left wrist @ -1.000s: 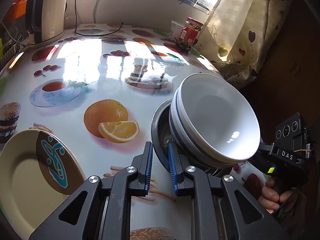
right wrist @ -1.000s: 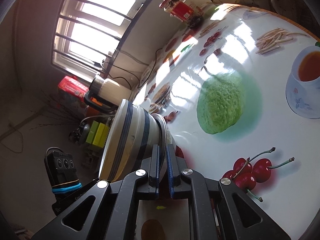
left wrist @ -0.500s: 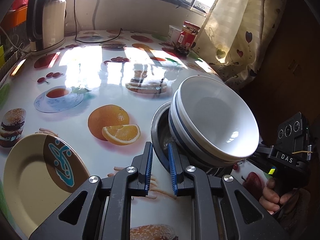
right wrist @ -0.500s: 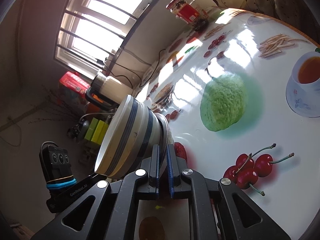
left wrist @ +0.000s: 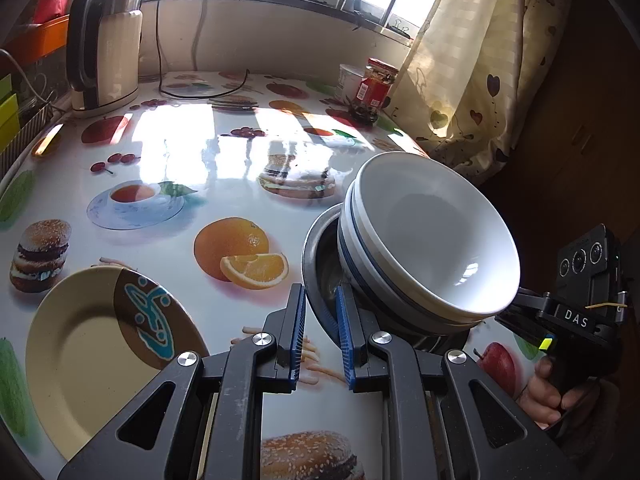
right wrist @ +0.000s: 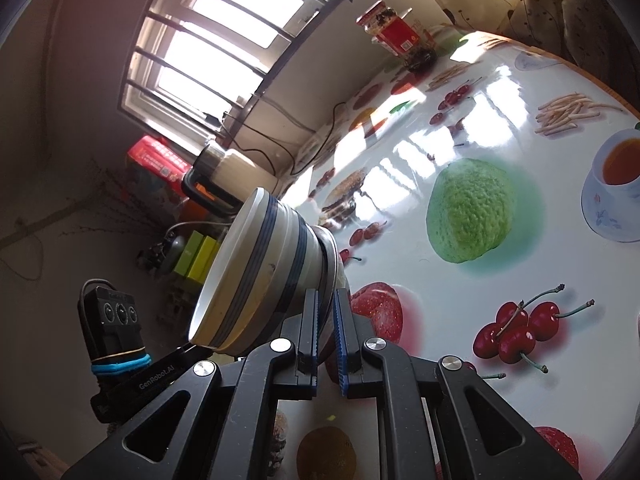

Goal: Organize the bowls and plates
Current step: 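Carry the steel bowl stack over the cream plate stack with both tools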

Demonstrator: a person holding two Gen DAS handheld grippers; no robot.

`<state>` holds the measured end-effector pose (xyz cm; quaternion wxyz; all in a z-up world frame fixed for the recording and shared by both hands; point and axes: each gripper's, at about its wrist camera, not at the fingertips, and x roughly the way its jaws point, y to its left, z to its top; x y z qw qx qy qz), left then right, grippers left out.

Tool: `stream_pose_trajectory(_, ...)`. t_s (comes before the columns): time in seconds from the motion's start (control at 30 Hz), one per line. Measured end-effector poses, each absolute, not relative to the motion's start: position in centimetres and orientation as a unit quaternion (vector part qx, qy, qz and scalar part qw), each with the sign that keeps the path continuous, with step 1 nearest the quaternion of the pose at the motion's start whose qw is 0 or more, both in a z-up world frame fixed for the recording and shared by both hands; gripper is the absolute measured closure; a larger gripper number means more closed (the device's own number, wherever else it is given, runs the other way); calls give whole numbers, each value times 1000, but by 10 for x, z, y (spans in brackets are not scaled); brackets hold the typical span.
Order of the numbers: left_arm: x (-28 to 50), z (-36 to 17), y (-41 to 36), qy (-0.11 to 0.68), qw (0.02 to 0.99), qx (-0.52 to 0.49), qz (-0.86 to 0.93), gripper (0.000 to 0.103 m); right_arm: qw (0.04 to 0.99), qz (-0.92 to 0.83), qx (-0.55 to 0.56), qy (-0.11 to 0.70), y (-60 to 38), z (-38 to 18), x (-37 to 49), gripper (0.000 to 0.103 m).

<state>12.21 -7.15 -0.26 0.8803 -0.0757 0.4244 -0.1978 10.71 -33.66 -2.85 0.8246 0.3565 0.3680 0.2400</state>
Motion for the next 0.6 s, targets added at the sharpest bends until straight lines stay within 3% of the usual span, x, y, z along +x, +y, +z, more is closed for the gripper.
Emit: stream_pose_trajectory(0.6,98,14,-36,406,893,-82,-175,86,829,268,323,370,-300,-6,101,93)
